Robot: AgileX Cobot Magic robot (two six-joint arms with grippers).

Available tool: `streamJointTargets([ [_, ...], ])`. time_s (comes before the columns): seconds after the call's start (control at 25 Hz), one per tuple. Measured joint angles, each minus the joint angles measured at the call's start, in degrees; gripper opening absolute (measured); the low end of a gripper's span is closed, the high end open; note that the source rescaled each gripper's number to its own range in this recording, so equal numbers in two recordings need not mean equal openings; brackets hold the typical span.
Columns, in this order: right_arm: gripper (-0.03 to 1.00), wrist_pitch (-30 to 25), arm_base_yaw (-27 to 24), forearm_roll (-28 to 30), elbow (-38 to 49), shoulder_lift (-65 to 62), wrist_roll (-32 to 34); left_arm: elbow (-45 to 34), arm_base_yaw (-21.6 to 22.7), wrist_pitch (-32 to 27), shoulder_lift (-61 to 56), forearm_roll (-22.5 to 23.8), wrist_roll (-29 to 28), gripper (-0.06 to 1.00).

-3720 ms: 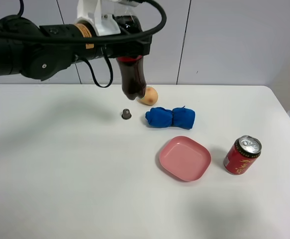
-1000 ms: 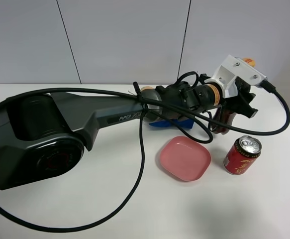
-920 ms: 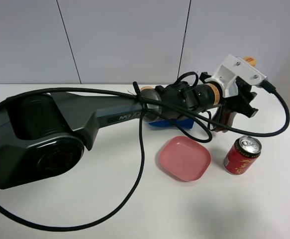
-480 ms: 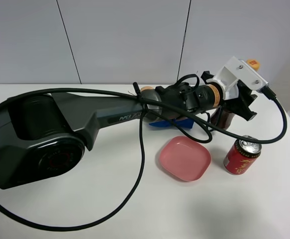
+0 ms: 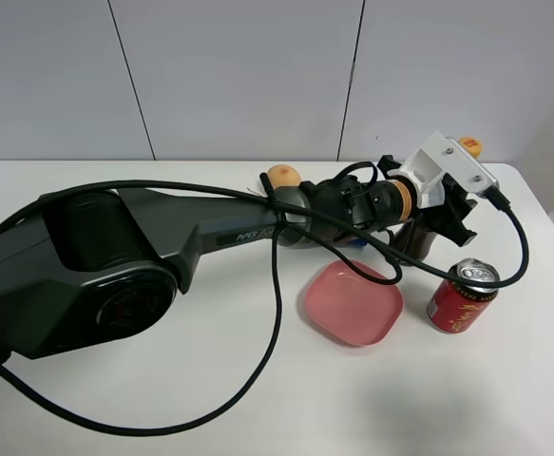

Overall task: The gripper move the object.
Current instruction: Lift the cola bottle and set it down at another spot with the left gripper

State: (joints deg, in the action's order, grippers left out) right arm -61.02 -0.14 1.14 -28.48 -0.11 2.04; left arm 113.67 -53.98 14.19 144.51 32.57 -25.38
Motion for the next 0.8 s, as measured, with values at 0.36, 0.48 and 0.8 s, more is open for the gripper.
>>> streamJointTargets([
  [0.36, 1.0, 0.0, 0.0, 0.0, 0.0, 0.0, 0.0, 0.0, 0.0, 0.1, 0.0, -0.6, -0.2, 0.02],
  [0.48, 1.0, 0.0, 0.0, 0.0, 0.0, 0.0, 0.0, 0.0, 0.0, 0.1, 0.1, -1.3, -0.6, 0.02],
  [0.8, 1.0, 0.0, 0.0, 0.0, 0.0, 0.0, 0.0, 0.8, 0.1, 2.9, -0.3, -2.7, -6.3, 0.96],
])
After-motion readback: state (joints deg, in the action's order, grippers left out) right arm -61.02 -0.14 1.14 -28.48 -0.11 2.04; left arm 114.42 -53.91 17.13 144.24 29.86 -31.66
